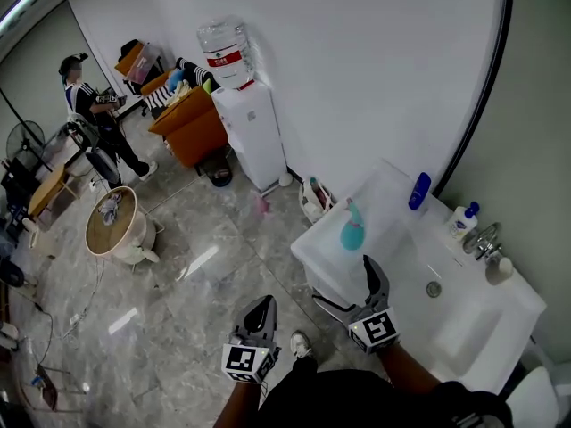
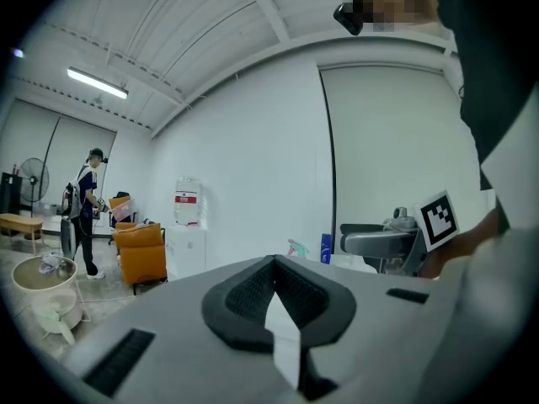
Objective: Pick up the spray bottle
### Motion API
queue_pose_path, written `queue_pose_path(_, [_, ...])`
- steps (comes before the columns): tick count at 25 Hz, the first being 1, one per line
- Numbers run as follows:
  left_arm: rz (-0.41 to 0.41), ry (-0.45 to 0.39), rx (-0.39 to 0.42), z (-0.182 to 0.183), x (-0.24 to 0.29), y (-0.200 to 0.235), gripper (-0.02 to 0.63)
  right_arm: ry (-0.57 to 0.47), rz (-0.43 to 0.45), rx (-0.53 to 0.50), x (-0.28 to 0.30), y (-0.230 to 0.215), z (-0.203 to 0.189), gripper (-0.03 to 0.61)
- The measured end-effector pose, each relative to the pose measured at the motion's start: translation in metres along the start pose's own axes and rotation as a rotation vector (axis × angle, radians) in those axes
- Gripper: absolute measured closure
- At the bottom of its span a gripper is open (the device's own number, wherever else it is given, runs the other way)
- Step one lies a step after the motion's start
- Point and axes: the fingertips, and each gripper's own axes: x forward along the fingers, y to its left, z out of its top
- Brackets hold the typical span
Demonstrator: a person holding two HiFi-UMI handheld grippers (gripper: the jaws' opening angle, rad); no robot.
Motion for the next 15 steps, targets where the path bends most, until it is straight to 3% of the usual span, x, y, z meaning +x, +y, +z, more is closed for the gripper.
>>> queue_pose_path(9, [-0.134, 0.032, 0.036, 0.002, 0.046, 0.034, 0.618, 0.056, -0.095, -0.034, 0.047, -0.017, -0.004, -0.012])
queue_pose_path(15, [-0.204, 0.009, 0.034, 0.006, 0.068, 0.055, 0.618, 0.094, -0.17, -0.034, 0.062, -0.028, -0.009, -0.012])
